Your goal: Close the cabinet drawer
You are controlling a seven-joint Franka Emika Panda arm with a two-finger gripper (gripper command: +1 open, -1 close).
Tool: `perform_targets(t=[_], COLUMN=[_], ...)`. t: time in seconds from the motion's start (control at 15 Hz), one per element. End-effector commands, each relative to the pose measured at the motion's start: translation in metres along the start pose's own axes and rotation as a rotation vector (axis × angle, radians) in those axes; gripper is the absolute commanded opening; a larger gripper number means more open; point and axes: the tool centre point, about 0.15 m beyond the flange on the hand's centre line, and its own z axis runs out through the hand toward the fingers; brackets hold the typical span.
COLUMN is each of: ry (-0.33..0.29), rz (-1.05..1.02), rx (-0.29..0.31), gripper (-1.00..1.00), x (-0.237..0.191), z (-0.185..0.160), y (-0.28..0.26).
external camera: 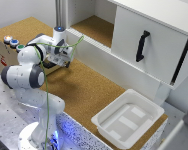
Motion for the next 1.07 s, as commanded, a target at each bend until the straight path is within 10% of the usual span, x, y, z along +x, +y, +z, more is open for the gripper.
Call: perform_targets(t=[0.0, 1.0], ry=[0.037, 0.038], rz=[-0.085, 0.011], rx=[-0.037, -0.202], gripper=[-1.0, -1.0], x=[0.007, 0.025], z=[0.021, -0.007], y=[-0.056, 0.018])
